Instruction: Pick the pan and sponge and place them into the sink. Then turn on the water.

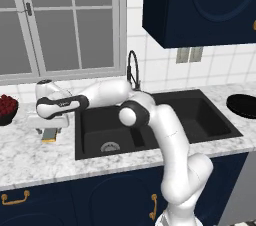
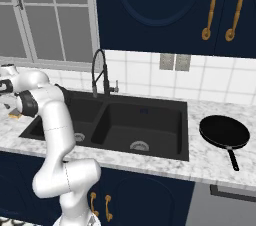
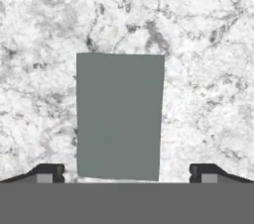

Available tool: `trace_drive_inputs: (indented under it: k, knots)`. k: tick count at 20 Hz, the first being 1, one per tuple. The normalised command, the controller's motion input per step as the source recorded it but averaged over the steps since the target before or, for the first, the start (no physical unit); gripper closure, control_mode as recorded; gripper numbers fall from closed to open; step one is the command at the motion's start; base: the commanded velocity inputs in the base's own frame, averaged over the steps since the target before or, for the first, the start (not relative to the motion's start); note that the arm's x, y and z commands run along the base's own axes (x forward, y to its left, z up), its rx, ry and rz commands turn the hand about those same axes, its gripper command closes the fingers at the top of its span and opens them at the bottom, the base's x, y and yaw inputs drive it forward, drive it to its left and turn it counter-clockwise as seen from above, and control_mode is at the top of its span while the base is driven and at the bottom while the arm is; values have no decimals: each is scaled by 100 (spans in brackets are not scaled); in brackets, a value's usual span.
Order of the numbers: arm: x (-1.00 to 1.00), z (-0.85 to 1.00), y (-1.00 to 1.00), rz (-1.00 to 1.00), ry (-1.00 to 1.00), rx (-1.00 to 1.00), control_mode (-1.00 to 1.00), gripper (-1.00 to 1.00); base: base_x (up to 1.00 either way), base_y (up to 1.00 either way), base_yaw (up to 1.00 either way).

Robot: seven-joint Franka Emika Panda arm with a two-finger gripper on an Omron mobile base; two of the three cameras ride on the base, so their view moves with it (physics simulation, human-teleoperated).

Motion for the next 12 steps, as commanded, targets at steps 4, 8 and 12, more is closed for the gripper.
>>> trace_drive_inputs:
  k: [4, 8, 12]
  knots:
    - [18, -23, 13, 0, 0, 0, -100, -100, 0, 0, 0]
    - [18, -21, 0, 0, 0, -1, -100, -100, 0, 0, 0]
    - [8, -19, -2, 0, 0, -1, -100, -100, 0, 0, 0]
